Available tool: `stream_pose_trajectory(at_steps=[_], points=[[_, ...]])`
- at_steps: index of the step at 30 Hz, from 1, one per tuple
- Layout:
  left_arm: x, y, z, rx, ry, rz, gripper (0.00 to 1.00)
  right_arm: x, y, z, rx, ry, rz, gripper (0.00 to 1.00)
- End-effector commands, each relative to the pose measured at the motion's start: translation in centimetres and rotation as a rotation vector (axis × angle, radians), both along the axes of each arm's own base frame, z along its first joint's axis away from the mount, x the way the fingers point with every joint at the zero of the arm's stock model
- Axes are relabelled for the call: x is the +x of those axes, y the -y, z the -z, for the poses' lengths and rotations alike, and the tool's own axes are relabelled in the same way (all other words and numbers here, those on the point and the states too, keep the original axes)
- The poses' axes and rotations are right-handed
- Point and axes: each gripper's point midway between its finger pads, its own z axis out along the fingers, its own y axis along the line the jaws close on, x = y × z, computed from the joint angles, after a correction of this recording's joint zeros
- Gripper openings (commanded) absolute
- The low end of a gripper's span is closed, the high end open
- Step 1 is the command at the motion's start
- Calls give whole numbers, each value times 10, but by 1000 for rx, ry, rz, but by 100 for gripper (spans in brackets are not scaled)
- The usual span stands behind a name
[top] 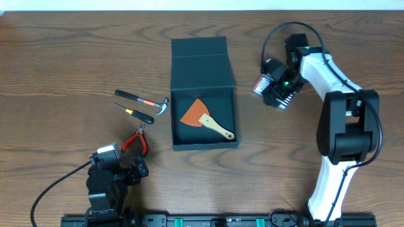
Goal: Pack container
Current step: 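Lift the screwdriver case with the right gripper and lower it into the box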
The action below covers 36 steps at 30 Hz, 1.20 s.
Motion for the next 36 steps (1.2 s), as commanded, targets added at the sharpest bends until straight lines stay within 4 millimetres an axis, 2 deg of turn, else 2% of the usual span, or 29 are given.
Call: stream_pose_trajectory(at_steps=[1,8,13,20,26,31,36], points=[[0,0,2,8,-1,4,98,-18,-25,12,21,-88,65,99],[0,0,2,8,-1,4,98,-34,-49,13,-31,-140,142,99],[0,0,2,8,-1,4,99,-39,-51,14,-114,-133,171,92],[0,0,2,8,-1,4,99,-43,-56,14,-138,-137,159,90],[0,0,2,8,-1,4,99,-38,-55,14,-133,-115,137,76],[0,0,2,8,-1,4,99,-37,-56,14,-131,-111,127,61],[0,0,2,8,-1,4,99,-37,-56,14,-131,-110,127,58]])
